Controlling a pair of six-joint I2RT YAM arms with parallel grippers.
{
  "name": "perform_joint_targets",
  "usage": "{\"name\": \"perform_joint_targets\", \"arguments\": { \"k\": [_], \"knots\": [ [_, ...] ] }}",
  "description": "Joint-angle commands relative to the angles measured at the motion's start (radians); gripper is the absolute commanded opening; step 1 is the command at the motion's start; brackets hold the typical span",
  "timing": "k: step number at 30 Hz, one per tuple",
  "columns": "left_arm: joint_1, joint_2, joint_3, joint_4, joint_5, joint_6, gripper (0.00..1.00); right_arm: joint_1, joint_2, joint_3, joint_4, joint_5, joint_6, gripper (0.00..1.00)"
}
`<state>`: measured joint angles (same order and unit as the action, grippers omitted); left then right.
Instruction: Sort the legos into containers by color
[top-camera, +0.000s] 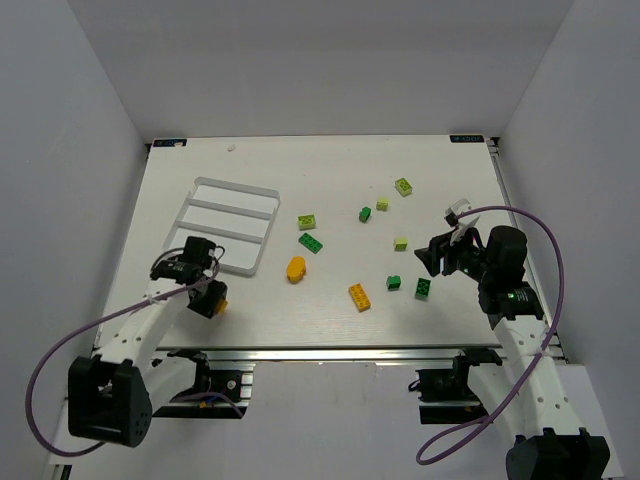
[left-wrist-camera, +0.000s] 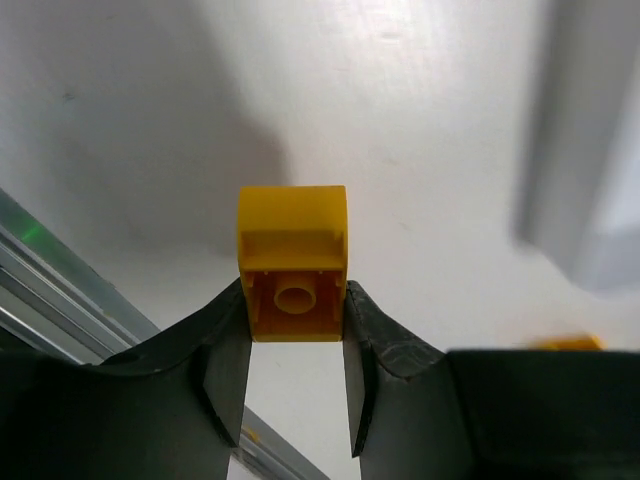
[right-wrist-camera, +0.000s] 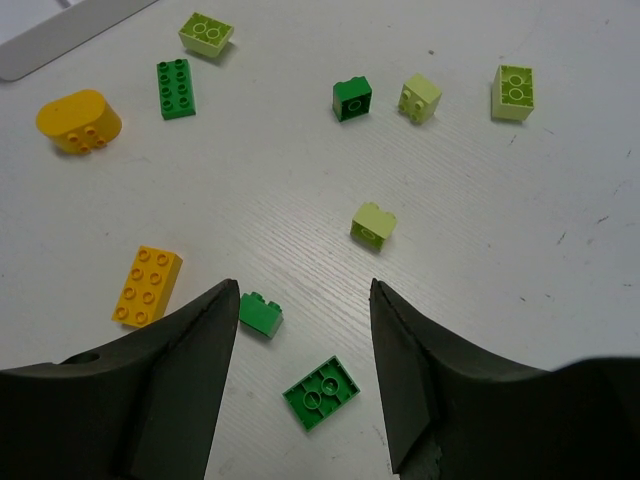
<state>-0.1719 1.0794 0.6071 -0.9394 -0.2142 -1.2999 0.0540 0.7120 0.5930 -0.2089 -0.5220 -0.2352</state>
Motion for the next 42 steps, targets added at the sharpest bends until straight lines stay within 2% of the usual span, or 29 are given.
{"name": "perform_joint_targets", "arguments": {
  "k": [1,3,6,12,17,20,22,24,25,29,32,35,38,39,41,42],
  "knots": [
    [-0.003,-0.113,0.147,-0.059,-0.031,0.077,0.03,0.007,-0.009,0.034,0.032,0.007,0.004,0.6],
    [-0.003,-0.16,0.204,-0.065,-0.048,0.105,0.0,0.009,-0.009,0.034,0.032,0.008,0.004,0.6],
    [0.012,-0.118,0.313,-0.059,-0.088,0.123,0.01,0.015,-0.009,0.033,0.032,0.011,0.004,0.6],
    [0.012,0.13,0.416,0.039,-0.105,0.142,0.06,0.01,-0.013,0.028,0.039,0.016,0.004,0.6],
    [0.012,0.275,0.476,0.088,-0.158,0.134,0.1,0.014,-0.008,0.027,0.04,0.016,-0.001,0.6],
    [0.022,0.33,0.506,0.109,-0.197,0.131,0.18,0.01,-0.005,0.027,0.039,0.014,-0.003,0.6],
    [0.022,0.367,0.529,0.116,-0.206,0.134,0.29,0.014,-0.003,0.027,0.039,0.01,-0.004,0.6],
    [0.022,0.393,0.557,0.11,-0.215,0.139,0.33,0.015,-0.002,0.024,0.037,0.007,-0.004,0.6],
    [0.022,0.419,0.566,0.105,-0.221,0.139,0.42,0.015,-0.002,0.027,0.037,0.004,-0.006,0.6],
    [0.022,0.468,0.588,0.083,-0.235,0.14,0.64,0.015,0.0,0.027,0.032,-0.001,-0.012,0.61],
    [0.031,0.487,0.589,0.08,-0.218,0.143,0.72,0.015,0.0,0.025,0.032,-0.003,-0.013,0.62],
    [0.041,0.488,0.597,0.082,-0.2,0.157,0.75,0.014,0.0,0.025,0.031,-0.006,-0.013,0.62],
    [0.041,0.465,0.62,0.132,-0.137,0.261,0.71,0.015,0.003,0.028,0.025,-0.018,-0.029,0.66],
    [0.029,0.438,0.619,0.174,-0.093,0.404,0.57,0.015,0.003,0.028,0.023,-0.024,-0.044,0.68],
    [0.02,0.389,0.57,0.33,0.106,0.558,0.3,0.017,0.004,0.033,0.008,-0.058,-0.061,0.72],
    [0.02,0.334,0.535,0.403,0.354,0.7,0.15,0.018,0.007,0.031,0.008,-0.087,-0.078,0.72]
  ]
}}
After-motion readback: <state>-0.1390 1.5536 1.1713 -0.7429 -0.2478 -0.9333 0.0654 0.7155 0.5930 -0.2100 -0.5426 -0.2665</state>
